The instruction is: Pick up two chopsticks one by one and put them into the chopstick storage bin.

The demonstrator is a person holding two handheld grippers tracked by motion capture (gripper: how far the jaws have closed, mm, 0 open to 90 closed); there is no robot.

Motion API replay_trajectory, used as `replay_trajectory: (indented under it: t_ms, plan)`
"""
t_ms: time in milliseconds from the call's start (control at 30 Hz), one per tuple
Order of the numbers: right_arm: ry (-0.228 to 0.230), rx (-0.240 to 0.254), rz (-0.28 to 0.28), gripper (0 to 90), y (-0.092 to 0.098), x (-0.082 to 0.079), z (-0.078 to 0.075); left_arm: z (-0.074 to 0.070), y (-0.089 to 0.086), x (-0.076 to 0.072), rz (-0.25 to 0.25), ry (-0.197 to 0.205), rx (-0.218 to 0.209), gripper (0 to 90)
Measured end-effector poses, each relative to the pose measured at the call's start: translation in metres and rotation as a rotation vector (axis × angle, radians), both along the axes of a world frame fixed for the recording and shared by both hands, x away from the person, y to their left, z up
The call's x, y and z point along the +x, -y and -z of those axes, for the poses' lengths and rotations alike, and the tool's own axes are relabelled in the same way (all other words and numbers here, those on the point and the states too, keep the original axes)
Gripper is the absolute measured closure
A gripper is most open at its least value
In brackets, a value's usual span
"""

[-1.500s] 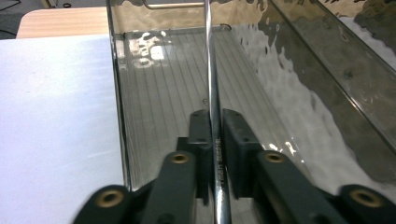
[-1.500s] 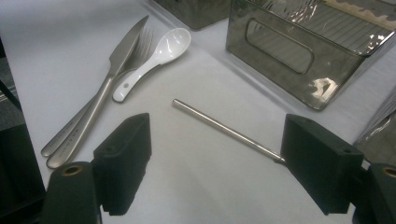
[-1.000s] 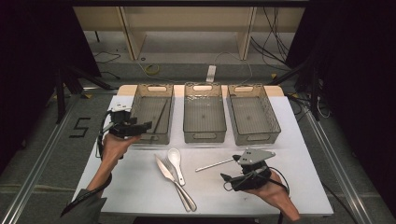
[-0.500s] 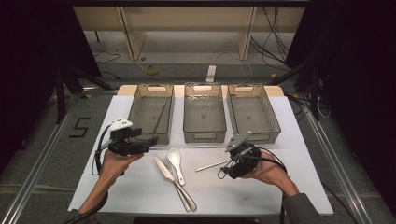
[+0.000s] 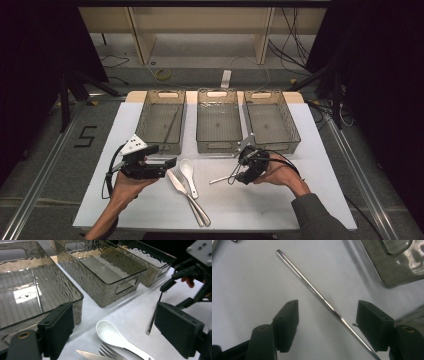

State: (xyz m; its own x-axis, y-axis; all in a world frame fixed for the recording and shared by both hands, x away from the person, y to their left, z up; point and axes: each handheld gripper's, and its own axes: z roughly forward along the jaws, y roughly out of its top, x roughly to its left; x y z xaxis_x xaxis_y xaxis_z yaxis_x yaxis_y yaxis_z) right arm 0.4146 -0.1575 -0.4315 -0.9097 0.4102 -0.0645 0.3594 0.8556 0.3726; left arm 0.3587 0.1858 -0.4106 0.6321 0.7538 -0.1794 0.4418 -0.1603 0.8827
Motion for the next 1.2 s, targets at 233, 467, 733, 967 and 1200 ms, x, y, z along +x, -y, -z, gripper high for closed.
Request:
replay_trajectory:
  t_ms: [233, 467, 733, 967, 1200]
  plan:
    - [-0.031, -0.031, -0.025, 40.4, -0.003, 0.008, 0.005, 0.0, 0.002, -0.009, 0.03, 0.027, -0.007, 15.0]
    - [-0.048, -0.053, -0.038, 46.4, -0.007, 0.012, 0.008, 0.001, 0.003, -0.011, 0.031, 0.024, -0.002, 15.0]
    - [-0.066, -0.095, -0.047, 53.0, -0.011, 0.016, 0.015, 0.002, 0.004, -0.011, 0.036, 0.019, 0.004, 15.0]
    - [-0.075, -0.116, -0.041, 58.2, -0.011, 0.02, 0.02, 0.002, 0.005, -0.011, 0.045, 0.027, 0.008, 15.0]
    - [-0.086, -0.147, -0.038, 62.5, -0.011, 0.022, 0.025, 0.003, 0.006, -0.011, 0.043, 0.027, 0.009, 15.0]
